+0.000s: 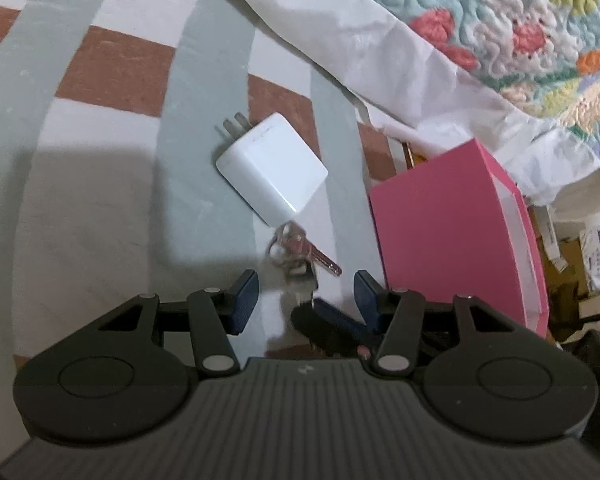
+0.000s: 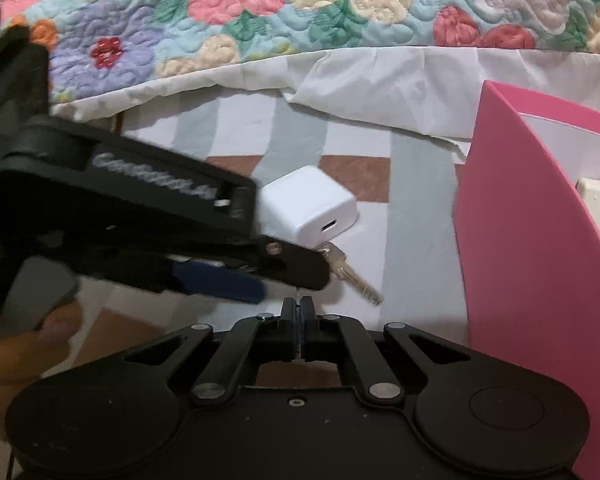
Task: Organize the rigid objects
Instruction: 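Close the left gripper on the ring of the keys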
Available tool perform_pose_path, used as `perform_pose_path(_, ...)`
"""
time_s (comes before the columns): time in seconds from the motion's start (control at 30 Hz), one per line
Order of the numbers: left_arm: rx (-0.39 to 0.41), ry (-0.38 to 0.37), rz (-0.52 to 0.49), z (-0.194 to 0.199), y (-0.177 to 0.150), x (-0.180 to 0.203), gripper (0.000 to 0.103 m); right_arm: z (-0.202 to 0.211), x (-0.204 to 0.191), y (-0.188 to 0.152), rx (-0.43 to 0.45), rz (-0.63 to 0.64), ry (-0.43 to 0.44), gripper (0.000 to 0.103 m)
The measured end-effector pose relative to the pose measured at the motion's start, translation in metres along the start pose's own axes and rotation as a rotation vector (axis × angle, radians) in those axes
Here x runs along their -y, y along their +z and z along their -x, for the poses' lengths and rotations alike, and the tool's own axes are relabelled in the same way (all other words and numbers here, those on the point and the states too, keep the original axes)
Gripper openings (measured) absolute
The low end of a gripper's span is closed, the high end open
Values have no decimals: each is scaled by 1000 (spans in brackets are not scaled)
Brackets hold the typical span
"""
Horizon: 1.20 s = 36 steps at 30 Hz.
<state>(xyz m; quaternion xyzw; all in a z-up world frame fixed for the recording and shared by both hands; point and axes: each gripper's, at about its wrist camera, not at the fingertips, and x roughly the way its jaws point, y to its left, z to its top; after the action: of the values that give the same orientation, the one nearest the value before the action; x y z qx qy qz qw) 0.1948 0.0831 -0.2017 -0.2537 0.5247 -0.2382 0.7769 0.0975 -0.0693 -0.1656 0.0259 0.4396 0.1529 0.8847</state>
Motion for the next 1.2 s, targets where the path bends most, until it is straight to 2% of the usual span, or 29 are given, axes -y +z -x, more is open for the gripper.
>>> perform_pose_path(0.1, -12, -4, 18, 1, -1, -2, 48, 7, -4, -3, 3, -15, 32, 3)
perform_pose_path(0.17, -32, -5, 43, 0, -2, -6, 29, 11, -3, -4, 6, -33, 49, 3)
perform_pose_path(0.2, -44, 2, 52, 0, -4, -8, 25, 12, -3, -4, 3, -39, 62, 3)
perform_pose_path(0.4, -43, -13, 119, 0, -4, -18, 24, 8, -11, -10, -14, 79, 21, 4)
perform_pose_path(0.5, -39, 15, 60, 0, -5, -11, 24, 8, -15, -11, -16, 167, -29, 5)
perform_pose_path(0.6, -34, 70, -3, 2, -8, 2, 24, 6, -17, -12, -18, 248, -73, 11)
perform_pose_path(0.63, -32, 84, -25, 3, -10, 6, 24, 5, -18, -13, -22, 275, -84, 23)
perform_pose_path(0.73, -20, 89, -73, 7, -13, 15, 24, 5, -19, -16, -13, 351, -119, 46)
perform_pose_path(0.8, -18, 82, -97, 11, -14, 21, 24, 4, -17, -16, 2, 370, -139, 59)
perform_pose_path(0.83, -13, 78, -105, 14, -14, 24, 24, 3, -15, -15, 4, 371, -137, 61)
perform_pose_path(1.0, 14, 94, -178, 26, -17, 34, 24, -5, -9, -4, -3, 348, -102, 60)
perform_pose_path(1.07, 15, 89, -176, 30, -18, 34, 24, -4, -7, -3, 0, 334, -69, 39)
perform_pose_path(1.1, 16, 84, -169, 31, -18, 33, 24, -5, -7, -4, -8, 322, -56, 13)
perform_pose_path(1.13, 19, 83, -167, 32, -18, 34, 24, -4, -6, -3, -16, 306, -43, 6)
perform_pose_path(1.2, 21, 70, -171, 35, -17, 35, 24, 0, -3, -4, 0, 268, -8, 5)
